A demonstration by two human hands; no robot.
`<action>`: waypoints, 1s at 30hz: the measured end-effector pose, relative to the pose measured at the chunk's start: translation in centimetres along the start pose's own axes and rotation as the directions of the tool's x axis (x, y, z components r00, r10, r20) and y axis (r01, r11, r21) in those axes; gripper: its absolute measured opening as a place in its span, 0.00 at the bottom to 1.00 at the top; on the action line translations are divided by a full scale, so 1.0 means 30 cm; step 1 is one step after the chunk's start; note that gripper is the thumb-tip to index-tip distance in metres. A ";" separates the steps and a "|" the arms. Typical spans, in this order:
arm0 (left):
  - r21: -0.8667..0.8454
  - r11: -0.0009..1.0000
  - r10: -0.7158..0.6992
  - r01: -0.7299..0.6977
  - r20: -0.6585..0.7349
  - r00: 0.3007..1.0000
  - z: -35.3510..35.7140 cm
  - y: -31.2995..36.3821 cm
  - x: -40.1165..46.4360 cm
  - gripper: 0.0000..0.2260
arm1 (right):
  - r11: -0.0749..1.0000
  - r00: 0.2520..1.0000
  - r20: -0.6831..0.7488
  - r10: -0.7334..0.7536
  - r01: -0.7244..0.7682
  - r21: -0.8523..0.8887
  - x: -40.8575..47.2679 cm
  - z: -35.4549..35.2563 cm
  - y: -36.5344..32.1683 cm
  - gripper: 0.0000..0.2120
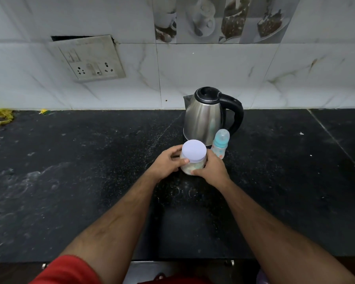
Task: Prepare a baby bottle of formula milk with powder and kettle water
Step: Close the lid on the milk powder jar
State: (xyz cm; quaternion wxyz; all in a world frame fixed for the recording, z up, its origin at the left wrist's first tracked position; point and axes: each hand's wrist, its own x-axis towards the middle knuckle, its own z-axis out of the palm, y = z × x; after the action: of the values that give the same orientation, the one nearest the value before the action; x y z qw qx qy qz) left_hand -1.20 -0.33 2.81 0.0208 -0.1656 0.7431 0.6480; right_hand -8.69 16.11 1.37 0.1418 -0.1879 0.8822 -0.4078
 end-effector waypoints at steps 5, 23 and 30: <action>0.098 0.995 -0.026 0.029 -0.029 0.999 -0.017 0.021 0.050 0.24 | 1.000 0.999 -0.036 -0.003 0.002 -0.031 0.061 0.012 -0.005 0.38; 0.096 0.994 -0.047 0.050 -0.030 0.998 0.027 0.048 0.096 0.26 | 0.991 0.996 -0.073 0.052 -0.061 -0.123 0.151 0.033 -0.003 0.33; 0.039 0.998 -0.050 0.051 -0.025 0.998 0.038 0.043 0.058 0.27 | 0.997 0.996 -0.084 0.031 -0.037 -0.064 0.131 0.034 0.004 0.34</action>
State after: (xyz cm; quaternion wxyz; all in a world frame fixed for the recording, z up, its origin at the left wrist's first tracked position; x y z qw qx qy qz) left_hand -3.42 0.53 3.44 0.0318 -0.1917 0.7517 0.6303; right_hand -11.81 13.73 0.25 0.1058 -0.1602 0.9032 -0.3839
